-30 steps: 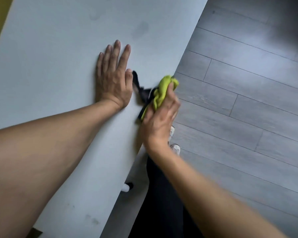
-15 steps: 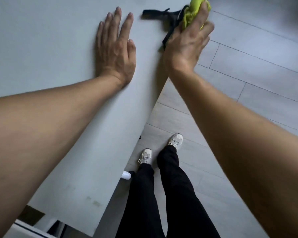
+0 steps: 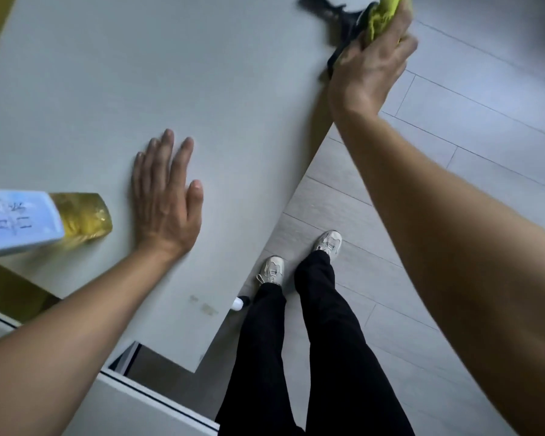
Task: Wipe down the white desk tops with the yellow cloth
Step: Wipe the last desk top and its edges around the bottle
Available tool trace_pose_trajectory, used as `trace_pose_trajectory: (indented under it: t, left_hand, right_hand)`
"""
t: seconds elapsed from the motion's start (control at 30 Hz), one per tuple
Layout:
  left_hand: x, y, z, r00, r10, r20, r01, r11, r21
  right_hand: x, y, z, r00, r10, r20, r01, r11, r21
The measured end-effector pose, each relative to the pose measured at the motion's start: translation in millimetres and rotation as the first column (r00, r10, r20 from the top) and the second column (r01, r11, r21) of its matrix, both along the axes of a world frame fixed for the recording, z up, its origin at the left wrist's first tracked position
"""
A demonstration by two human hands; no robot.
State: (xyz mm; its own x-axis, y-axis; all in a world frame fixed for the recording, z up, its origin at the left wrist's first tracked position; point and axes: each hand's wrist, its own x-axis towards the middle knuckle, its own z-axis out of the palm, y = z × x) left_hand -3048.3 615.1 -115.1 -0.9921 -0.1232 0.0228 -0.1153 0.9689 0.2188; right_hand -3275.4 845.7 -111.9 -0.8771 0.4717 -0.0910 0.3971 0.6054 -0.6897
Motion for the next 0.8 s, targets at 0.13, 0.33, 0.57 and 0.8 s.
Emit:
trace_pose_trajectory:
  t: [0.13,0.33,0.57,0.8]
  left_hand:
    - [13.9,-3.0,-1.7,1.000,-0.026,0.000,0.026,1.000,-0.005]
    - [15.4,-2.2,-4.3,0.998,-0.012,-0.054,0.013,1.000,0.009]
    - [13.7,-4.4,-9.3,0.995,0.006,-0.097,-0.005,1.000,0.013]
    - [14.0,-4.0,-8.3,0.997,0.018,-0.071,-0.019,1.000,-0.013]
  right_hand:
    - [105.8,-35.1,6.6,1.000,0.012,-0.018,-0.015,0.986,-0.165]
    - [241.9,-74.7,5.0,0.997,0.077,0.001,-0.074,0.972,-0.221]
    - [157.1,-55.4,4.5,1.000,0.002,0.021,0.001,0.986,-0.168]
    - [120.5,-44.4,-0.3,0.999,-0.016,0.032,0.020,0.993,-0.120]
